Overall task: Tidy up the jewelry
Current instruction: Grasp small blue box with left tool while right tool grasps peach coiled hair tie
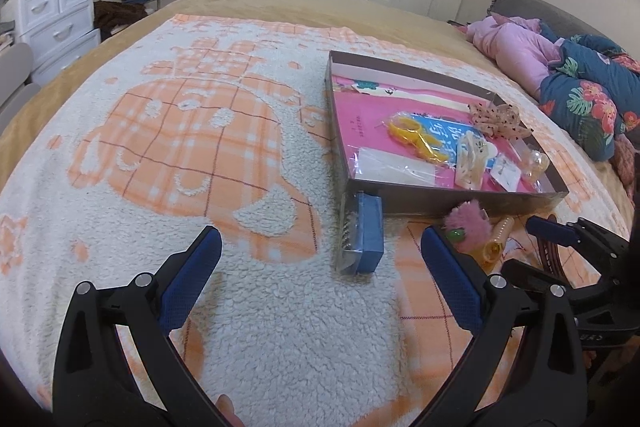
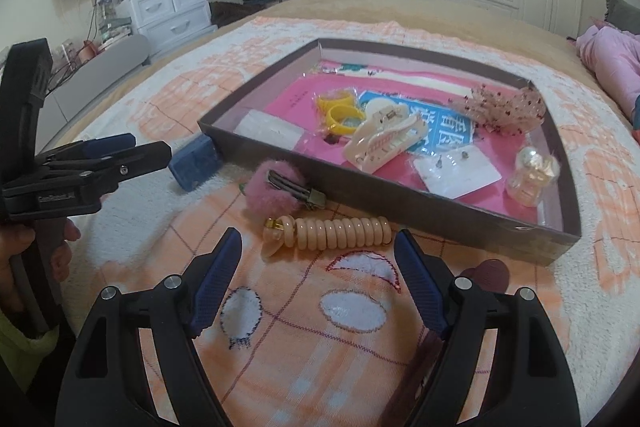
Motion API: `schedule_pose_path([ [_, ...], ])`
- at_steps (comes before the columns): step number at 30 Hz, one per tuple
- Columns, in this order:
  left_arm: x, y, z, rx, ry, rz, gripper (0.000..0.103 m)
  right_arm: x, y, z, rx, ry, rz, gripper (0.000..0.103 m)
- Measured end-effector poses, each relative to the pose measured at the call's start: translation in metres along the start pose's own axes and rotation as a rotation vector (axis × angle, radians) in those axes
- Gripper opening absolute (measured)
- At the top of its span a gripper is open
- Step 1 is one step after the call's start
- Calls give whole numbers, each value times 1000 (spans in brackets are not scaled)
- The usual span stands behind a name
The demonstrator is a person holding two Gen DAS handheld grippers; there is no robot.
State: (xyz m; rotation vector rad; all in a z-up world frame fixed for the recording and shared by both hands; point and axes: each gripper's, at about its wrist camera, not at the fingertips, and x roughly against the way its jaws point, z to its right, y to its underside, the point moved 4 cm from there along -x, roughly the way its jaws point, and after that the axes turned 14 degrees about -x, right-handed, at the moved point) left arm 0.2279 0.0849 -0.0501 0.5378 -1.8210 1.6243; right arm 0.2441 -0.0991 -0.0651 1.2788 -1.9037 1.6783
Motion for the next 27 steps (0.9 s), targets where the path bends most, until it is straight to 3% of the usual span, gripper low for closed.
schedule_pose_path([
  [5, -7, -1, 5, -16, 19, -10, 88, -12, -1, 5, -18, 4, -30, 76],
  [14, -23, 0, 10, -4, 73, -40, 67, -22, -2, 9, -51, -8, -55, 73],
  [27, -35, 1, 19, -22, 104, -65, 18, -12, 4, 7, -48, -39, -39, 69],
])
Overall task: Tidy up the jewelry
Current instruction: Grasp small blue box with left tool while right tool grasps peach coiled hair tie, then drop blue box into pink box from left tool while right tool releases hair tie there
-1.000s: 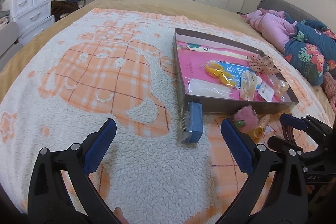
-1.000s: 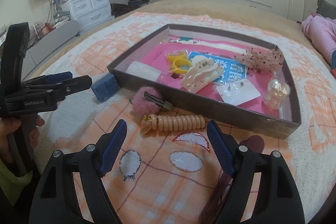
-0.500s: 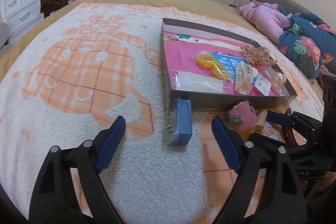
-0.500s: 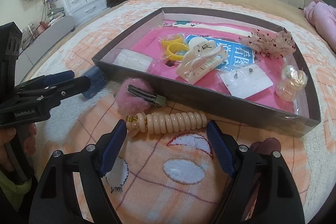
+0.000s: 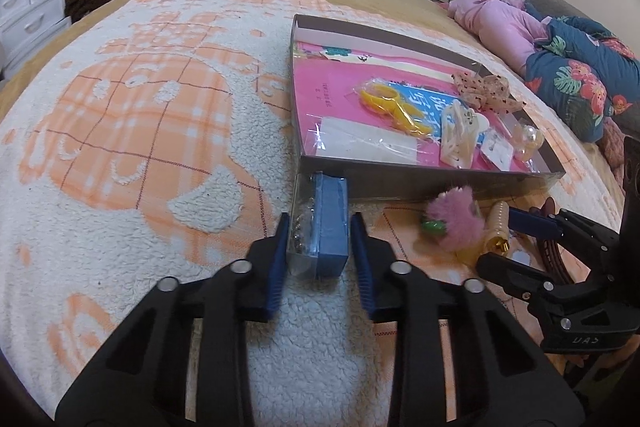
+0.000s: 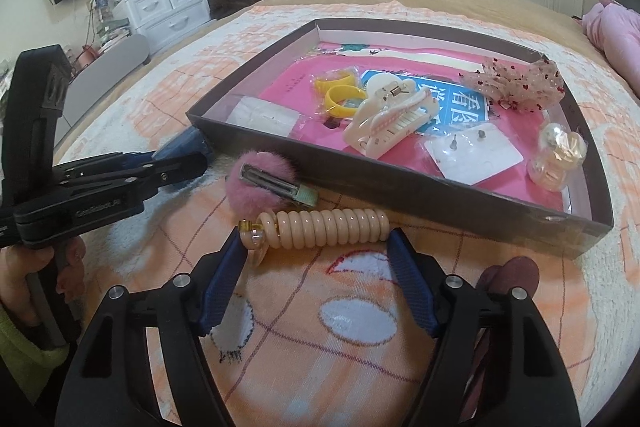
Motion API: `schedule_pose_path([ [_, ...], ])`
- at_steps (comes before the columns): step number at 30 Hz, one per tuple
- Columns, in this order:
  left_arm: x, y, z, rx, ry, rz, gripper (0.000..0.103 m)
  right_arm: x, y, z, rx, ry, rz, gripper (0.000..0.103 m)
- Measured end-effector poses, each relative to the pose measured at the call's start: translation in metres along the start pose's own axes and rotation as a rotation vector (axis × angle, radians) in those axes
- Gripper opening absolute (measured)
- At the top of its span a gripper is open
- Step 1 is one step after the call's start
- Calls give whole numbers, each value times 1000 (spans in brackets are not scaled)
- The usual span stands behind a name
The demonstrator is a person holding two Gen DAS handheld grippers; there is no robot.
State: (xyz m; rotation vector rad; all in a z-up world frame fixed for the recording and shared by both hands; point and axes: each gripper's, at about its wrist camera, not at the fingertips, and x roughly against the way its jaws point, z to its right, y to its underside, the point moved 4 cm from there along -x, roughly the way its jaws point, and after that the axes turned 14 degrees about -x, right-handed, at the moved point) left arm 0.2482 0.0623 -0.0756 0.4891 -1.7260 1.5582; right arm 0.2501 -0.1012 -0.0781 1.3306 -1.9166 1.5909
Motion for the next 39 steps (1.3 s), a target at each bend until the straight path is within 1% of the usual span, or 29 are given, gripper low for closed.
schedule_pose_path([
  [8, 8, 2, 8, -20, 16, 11, 18, 11, 11, -2, 4, -14, -2, 69],
  [21, 39, -1, 29, -48, 39, 77, 18, 35, 23, -2, 9, -27, 14, 69],
  [29, 48, -7, 46, -74, 52, 103, 18, 57, 18, 5, 15, -3, 74, 69],
  [39, 45, -22, 66, -110, 79, 116, 18, 75, 2, 29, -31, 28, 137, 69],
])
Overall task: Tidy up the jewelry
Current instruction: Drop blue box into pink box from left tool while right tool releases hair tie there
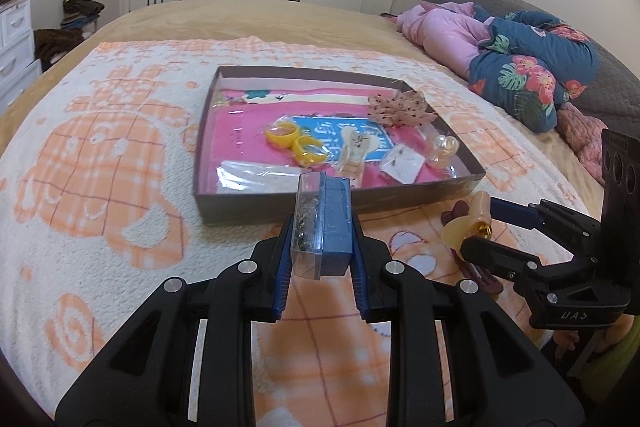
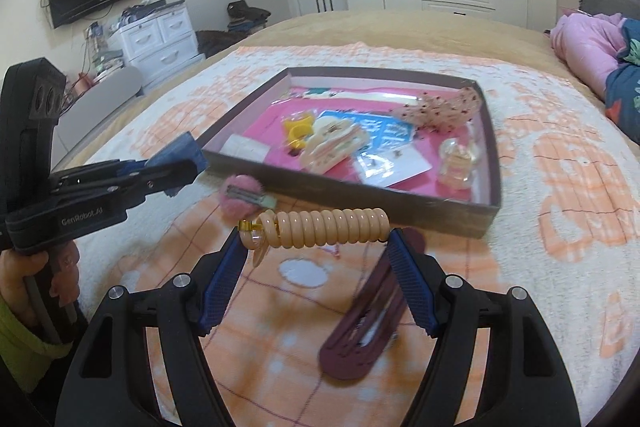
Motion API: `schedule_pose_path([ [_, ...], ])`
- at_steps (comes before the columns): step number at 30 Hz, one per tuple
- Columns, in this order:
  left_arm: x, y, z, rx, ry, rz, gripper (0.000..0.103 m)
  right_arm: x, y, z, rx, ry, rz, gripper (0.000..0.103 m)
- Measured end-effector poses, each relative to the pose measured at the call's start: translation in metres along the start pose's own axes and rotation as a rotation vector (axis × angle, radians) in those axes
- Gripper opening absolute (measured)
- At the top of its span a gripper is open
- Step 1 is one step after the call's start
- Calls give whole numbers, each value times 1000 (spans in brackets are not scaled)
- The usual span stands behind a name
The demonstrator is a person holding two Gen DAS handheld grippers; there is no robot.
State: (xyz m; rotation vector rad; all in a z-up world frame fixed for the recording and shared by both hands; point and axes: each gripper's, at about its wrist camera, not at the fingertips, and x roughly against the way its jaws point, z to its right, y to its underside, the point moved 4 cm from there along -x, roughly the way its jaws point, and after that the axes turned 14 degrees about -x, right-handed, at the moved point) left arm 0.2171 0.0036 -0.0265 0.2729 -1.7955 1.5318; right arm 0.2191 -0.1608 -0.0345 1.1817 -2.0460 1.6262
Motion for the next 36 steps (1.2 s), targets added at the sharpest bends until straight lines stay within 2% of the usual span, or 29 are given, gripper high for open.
schedule_pose_path([
  [18, -28, -44, -7, -28, -1, 26, 18, -3, -38, 24, -37, 47, 69, 70],
  [36, -74, -57, -42, -14, -57, -20, 18, -43, -58, 31, -16, 107, 47, 70],
])
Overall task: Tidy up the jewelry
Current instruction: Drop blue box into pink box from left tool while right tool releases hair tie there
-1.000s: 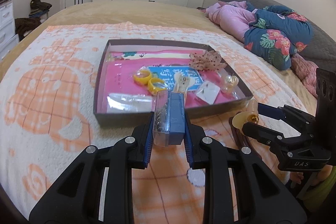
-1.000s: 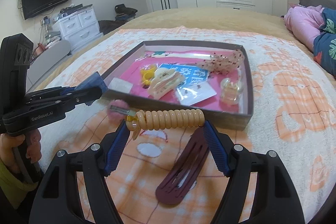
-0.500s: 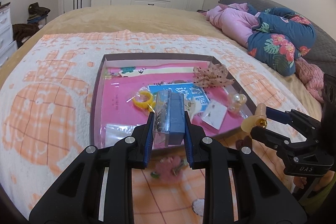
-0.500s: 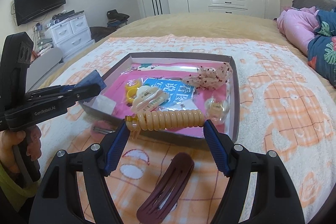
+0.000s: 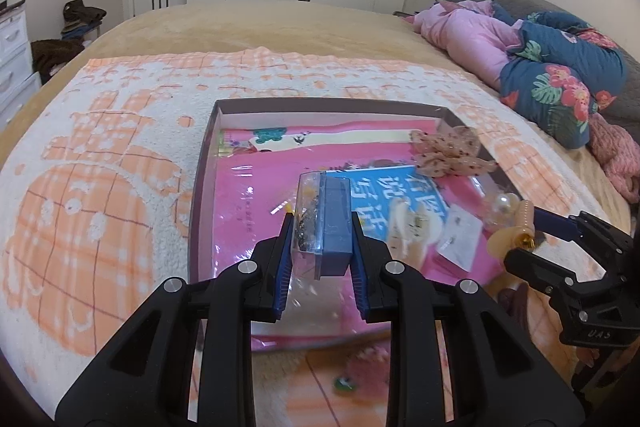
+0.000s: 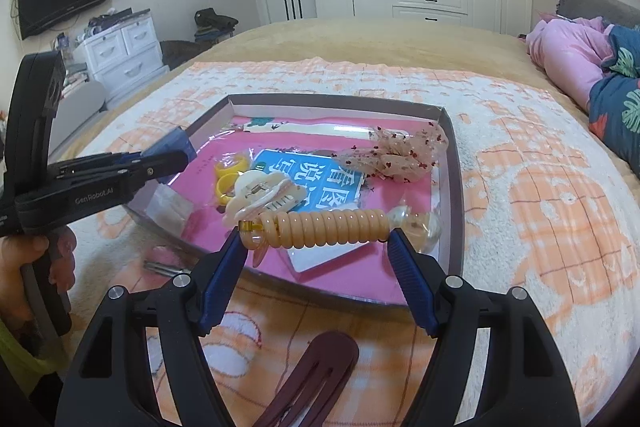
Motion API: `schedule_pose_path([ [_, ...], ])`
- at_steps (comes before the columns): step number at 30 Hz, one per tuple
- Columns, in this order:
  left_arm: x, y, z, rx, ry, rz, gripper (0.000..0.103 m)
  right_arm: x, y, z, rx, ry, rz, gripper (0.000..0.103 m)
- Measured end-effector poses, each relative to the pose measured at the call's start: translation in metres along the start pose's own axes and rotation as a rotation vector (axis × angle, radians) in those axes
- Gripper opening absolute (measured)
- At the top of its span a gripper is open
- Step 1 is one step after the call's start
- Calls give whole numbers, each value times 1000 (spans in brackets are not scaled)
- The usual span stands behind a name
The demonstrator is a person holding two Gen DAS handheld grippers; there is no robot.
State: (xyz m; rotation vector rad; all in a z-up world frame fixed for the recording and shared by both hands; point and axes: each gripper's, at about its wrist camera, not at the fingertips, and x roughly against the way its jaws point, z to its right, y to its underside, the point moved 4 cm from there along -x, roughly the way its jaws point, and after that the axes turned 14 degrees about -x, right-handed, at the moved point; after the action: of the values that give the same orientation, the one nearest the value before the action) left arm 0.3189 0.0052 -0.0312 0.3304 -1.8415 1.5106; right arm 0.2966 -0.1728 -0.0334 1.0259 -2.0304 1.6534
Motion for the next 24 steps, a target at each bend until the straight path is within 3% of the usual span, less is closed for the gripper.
schedule_pose_path([
  [24, -30, 3, -26, 41, -25, -27, 18, -48, 2, -27, 82, 19, -77, 72],
])
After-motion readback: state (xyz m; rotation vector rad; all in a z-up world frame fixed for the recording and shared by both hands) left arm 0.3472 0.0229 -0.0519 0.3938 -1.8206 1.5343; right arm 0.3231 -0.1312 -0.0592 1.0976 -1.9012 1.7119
